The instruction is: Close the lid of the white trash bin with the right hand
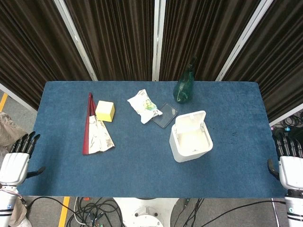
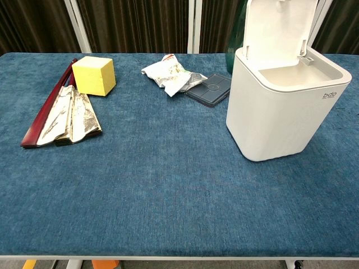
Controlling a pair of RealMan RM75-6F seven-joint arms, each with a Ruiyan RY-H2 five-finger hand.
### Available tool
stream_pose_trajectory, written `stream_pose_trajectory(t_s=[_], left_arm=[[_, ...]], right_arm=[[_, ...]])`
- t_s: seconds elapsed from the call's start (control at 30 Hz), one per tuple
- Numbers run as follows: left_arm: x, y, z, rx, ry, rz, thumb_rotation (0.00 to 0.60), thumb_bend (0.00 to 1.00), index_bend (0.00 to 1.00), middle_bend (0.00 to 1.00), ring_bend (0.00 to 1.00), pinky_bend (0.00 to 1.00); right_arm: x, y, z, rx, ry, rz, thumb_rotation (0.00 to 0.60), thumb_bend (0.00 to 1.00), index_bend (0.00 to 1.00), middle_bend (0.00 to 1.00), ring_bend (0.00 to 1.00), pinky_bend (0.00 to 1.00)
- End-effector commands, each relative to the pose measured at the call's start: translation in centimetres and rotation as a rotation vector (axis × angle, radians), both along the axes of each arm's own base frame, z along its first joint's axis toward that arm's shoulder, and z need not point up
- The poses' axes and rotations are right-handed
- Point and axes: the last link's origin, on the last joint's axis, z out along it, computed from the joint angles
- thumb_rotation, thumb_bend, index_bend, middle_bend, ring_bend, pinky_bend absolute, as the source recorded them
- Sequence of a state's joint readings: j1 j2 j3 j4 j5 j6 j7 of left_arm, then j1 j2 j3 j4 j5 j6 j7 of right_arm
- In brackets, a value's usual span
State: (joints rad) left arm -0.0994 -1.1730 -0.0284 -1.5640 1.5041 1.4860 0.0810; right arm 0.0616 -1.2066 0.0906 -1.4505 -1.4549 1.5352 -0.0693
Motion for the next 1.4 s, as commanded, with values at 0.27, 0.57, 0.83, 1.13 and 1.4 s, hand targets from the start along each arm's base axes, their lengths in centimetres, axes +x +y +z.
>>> stream_pose_trajectory(t_s=[0.27, 0.57, 0.83, 1.13, 1.4], left_arm=[[0.3, 0.2, -0.1, -0.001, -0.013, -0.005, 0.600, 0.00, 0.00, 0.02, 0.00, 0.13], [0.3, -0.2, -0.6, -0.009, -0.013, -0.002, 0.600, 0.00, 0.00, 0.02, 0.00, 0.13], [0.8, -0.1, -0.7, -0.015, -0.010, -0.013, 0.600, 0.00, 0.00, 0.02, 0.00, 0.13], [0.9, 0.0, -0.9, -0.024, -0.020, -0.014, 0.600, 0.00, 0.00, 0.02, 0.00, 0.13], [0.3, 0.2, -0.7, -0.009, -0.042, -0.005, 0.600, 0.00, 0.00, 0.02, 0.00, 0.13]], right_arm=[[0.5, -0.1, 0.2, 0.011, -0.011, 0.002, 0.600, 0.36, 0.00, 0.00, 0.00, 0.00], [1.0, -0.3, 0.9, 0.017, -0.005, 0.022, 0.600, 0.36, 0.00, 0.00, 0.00, 0.00], [2.1, -1.1, 0.8, 0.043, -0.011, 0.049, 0.600, 0.36, 0.00, 0.00, 0.00, 0.00], [9.2, -4.1, 1.4, 0.092, 0.052, 0.215, 0.600, 0.31, 0.00, 0.00, 0.00, 0.00], [16.9, -8.3, 1.1, 0.186, -0.005, 0.295, 0.600, 0.28, 0.00, 0.00, 0.00, 0.00]])
